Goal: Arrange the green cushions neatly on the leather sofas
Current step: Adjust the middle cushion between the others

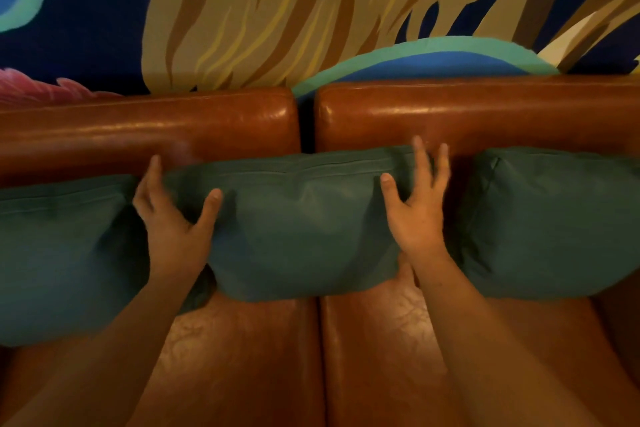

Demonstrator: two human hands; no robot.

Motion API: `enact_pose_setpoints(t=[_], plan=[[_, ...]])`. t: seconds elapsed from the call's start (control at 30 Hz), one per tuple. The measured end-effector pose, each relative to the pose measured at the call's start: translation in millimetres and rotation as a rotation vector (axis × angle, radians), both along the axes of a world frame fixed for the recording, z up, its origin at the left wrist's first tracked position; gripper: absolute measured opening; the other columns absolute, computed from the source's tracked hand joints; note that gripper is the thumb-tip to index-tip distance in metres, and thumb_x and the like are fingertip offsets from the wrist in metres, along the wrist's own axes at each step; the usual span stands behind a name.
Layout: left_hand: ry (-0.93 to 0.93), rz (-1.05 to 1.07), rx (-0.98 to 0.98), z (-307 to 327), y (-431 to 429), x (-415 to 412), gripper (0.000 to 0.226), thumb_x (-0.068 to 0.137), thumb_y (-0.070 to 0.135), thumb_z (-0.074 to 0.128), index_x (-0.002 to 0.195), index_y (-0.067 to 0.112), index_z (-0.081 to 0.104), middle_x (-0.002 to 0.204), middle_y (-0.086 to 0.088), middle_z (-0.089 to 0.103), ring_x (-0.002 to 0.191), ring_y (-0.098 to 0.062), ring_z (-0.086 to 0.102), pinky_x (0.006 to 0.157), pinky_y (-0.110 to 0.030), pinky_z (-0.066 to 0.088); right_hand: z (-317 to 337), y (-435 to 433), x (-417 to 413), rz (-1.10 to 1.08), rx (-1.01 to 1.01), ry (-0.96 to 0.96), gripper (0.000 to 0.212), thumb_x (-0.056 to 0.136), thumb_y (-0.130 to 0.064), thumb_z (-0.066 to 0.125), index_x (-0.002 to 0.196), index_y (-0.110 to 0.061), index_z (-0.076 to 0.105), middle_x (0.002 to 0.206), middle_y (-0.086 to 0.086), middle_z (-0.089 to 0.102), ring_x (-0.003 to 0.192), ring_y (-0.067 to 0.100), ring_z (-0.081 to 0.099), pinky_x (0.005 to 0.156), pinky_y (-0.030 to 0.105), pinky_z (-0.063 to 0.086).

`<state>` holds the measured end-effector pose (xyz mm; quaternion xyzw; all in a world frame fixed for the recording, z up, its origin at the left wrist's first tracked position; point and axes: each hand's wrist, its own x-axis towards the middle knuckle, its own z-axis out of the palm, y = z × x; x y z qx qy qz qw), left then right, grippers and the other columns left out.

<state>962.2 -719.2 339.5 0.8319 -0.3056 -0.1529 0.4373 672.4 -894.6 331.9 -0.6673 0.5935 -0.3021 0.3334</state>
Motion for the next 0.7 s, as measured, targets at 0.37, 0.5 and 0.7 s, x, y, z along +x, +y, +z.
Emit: enact_pose_setpoints(t=[0.37,0.5,0.7], plan=[[0.947,0.174,-0.122,-12,-11,-22,0.078,0.067,0.069,0.086,0.137,0.046,0.061,0.129,0.016,0.073,0.125,-0.014,0.066,0.111,-0.058,0.047,-13,35,10,-0.268,0.577,-0.525,0.046,0.090,-0.066,0.070,0.134,-0.056,0.061,0.116,-0.031,0.071,0.111,-0.001,0.065,0.107,0.051,0.054],[0.938,0.144,-0.125,-16,-8,-24,0.071,0.072,0.067,0.085,0.136,0.049,0.061,0.131,0.015,0.072,0.126,-0.016,0.066,0.110,-0.058,0.048,-14,42,14,-0.272,0.550,-0.549,0.056,0.088,-0.071,0.068,0.141,-0.056,0.056,0.125,-0.029,0.068,0.117,0.000,0.063,0.110,0.050,0.051],[1.084,0.258,-0.148,-11,-6,-16,0.079,0.080,0.092,0.049,0.140,0.042,0.061,0.138,0.010,0.067,0.131,-0.019,0.058,0.109,-0.054,0.045,-10,39,11,-0.328,0.697,-0.682,0.067,0.090,-0.083,0.051,0.152,-0.063,0.036,0.149,-0.026,0.053,0.137,0.010,0.051,0.114,0.058,0.039]])
